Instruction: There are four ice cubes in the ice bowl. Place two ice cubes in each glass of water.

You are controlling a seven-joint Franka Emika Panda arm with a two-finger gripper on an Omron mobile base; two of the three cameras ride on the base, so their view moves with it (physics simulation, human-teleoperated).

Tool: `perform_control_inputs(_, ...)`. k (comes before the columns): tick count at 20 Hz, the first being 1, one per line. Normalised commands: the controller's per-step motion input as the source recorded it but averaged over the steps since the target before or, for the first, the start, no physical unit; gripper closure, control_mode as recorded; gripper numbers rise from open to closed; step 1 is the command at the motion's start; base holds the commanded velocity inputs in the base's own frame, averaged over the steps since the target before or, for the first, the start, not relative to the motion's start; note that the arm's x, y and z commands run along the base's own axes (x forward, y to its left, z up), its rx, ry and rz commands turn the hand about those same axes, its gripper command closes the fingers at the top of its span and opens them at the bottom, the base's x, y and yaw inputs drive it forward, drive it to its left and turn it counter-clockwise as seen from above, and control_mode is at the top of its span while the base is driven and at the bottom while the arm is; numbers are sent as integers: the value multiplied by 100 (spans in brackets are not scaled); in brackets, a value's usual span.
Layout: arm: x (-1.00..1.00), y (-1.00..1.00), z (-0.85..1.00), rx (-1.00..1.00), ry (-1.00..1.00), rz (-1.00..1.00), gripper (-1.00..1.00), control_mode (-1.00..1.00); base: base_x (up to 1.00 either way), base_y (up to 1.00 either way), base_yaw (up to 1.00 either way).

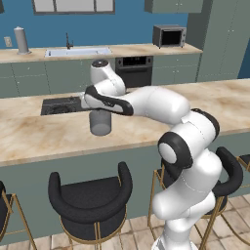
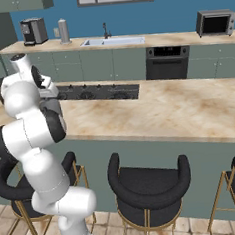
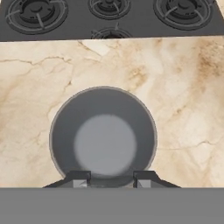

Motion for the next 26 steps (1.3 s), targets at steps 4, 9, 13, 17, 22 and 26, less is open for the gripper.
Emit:
perform_control_inputs(4,0,0,-11,0,0,0,100,-100,0,0,0)
perform_control_inputs(9,0,0,-1,0,0,0,100,-100,0,0,0)
perform_control_inputs(13,0,0,0,0,0,0,100,-100,0,0,0)
perform_control_inputs(17,0,1,2,0,0,0,100,-100,0,0,0)
perform_control_inputs(22,3,11,9,0,0,0,100,-100,0,0,0)
perform_control_inputs(26,1,6,0,0,0,0,100,-100,0,0,0)
